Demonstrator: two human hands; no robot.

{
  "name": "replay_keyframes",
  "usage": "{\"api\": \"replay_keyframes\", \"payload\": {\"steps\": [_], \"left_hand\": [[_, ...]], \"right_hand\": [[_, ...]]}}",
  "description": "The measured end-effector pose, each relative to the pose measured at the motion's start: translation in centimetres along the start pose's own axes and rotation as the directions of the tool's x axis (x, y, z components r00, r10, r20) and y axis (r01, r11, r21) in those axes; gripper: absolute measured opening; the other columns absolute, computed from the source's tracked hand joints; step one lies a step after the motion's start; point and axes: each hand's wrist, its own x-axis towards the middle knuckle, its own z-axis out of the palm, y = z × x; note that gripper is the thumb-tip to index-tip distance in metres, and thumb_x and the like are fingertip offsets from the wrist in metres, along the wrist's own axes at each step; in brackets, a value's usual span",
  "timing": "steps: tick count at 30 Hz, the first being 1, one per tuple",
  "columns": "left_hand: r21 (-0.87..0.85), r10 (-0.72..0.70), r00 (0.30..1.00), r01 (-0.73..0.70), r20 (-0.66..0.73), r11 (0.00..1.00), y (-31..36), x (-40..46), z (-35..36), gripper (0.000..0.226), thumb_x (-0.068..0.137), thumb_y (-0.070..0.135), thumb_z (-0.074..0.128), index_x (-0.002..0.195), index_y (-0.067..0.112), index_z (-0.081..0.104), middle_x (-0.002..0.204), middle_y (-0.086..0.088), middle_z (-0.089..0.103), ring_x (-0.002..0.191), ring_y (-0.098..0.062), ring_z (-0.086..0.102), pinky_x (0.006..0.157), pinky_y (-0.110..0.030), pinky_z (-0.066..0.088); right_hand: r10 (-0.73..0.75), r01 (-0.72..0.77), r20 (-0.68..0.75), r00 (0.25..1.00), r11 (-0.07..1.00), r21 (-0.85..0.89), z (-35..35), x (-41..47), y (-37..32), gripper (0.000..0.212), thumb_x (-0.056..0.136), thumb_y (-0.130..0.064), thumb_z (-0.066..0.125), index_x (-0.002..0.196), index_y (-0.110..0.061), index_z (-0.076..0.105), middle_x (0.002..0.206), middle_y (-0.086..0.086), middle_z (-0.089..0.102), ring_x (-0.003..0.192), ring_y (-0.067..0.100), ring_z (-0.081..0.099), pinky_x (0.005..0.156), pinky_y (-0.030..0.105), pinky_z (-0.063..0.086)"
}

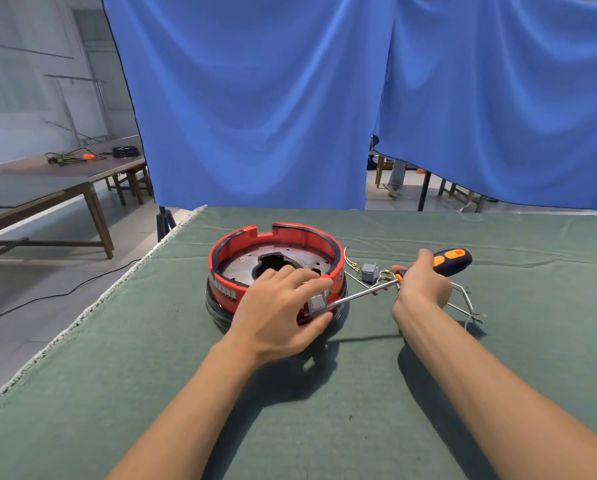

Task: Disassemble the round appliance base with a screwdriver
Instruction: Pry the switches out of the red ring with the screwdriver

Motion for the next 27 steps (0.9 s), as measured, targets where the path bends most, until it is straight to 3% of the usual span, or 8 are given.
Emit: {"api": "replay_keyframes", "payload": {"steps": [5,8,12,15,18,23,27], "left_hand": [[0.067,-0.027,0.993,0.019,0.118,0.998,0.3,-0.2,-0.3,0.051,0.074,0.034,0.068,0.123,0.021,0.059,0.12,0.004,0.062,0.096,-0.02,0.061,0.074,-0.03,0.045],[0.023,-0.049,0.997,0.048,0.061,0.999,0.6,-0.1,-0.3,0.043,0.074,0.027,0.071,0.116,0.018,0.064,0.116,0.004,0.066,0.094,-0.021,0.064,0.071,-0.029,0.046],[-0.028,-0.094,0.995,0.094,-0.01,0.995,0.8,-0.1,-0.3,0.039,0.077,0.035,0.067,0.113,0.019,0.066,0.11,0.006,0.069,0.095,-0.018,0.066,0.075,-0.026,0.046],[-0.156,-0.229,0.972,0.219,-0.048,0.963,1.1,0.0,-0.3,0.042,0.081,0.041,0.061,0.118,0.02,0.063,0.112,0.009,0.067,0.101,-0.013,0.062,0.083,-0.026,0.046],[-0.326,-0.413,0.905,0.362,-0.101,0.873,1.6,0.3,-0.3,0.04,0.08,0.047,0.059,0.113,0.025,0.063,0.102,0.013,0.068,0.09,-0.009,0.061,0.078,-0.023,0.045],[-0.439,-0.511,0.849,0.411,-0.135,0.799,2.1,1.1,-0.3,0.036,0.082,0.031,0.071,0.115,0.02,0.063,0.107,0.012,0.066,0.097,-0.008,0.059,0.082,-0.019,0.042],[-0.457,-0.492,0.862,0.39,-0.123,0.799,2.7,1.1,-0.2,0.045,0.08,0.02,0.072,0.123,0.017,0.058,0.113,0.009,0.064,0.107,-0.008,0.056,0.091,-0.019,0.041]], "right_hand": [[0.009,-0.009,0.024,1.0,1.0,0.006,-0.3,-0.4,0.0,0.026,0.088,-0.037,0.05,0.073,-0.015,0.048,0.036,-0.008,0.056,0.045,0.012,0.046,0.044,0.023,0.032],[-0.003,0.003,0.026,1.0,1.0,0.023,-0.7,-0.4,-0.4,0.028,0.087,-0.036,0.05,0.07,-0.014,0.049,0.036,-0.007,0.056,0.046,0.014,0.047,0.046,0.024,0.033],[-0.013,0.011,0.029,0.999,0.998,0.054,-1.4,-0.4,-1.2,0.029,0.086,-0.036,0.052,0.067,-0.014,0.047,0.037,-0.005,0.057,0.048,0.014,0.047,0.048,0.026,0.033],[-0.061,0.058,0.043,0.997,0.996,0.062,-1.7,-0.7,-2.3,0.03,0.085,-0.038,0.055,0.067,-0.015,0.049,0.035,-0.004,0.055,0.045,0.014,0.045,0.048,0.026,0.035],[-0.127,0.124,0.083,0.988,0.992,0.036,-1.6,-1.2,-3.7,0.029,0.084,-0.039,0.056,0.068,-0.016,0.05,0.033,-0.007,0.052,0.045,0.014,0.043,0.05,0.028,0.033],[-0.247,0.263,0.265,0.932,0.964,-0.028,-1.2,-3.0,-5.2,0.03,0.084,-0.032,0.06,0.062,-0.014,0.05,0.032,-0.006,0.049,0.043,0.015,0.042,0.048,0.028,0.032],[-0.271,0.341,0.553,0.788,0.94,-0.025,-0.7,-4.7,-6.4,0.021,0.085,-0.012,0.062,0.067,-0.009,0.05,0.038,-0.001,0.053,0.034,0.014,0.051,0.036,0.018,0.035]]}}
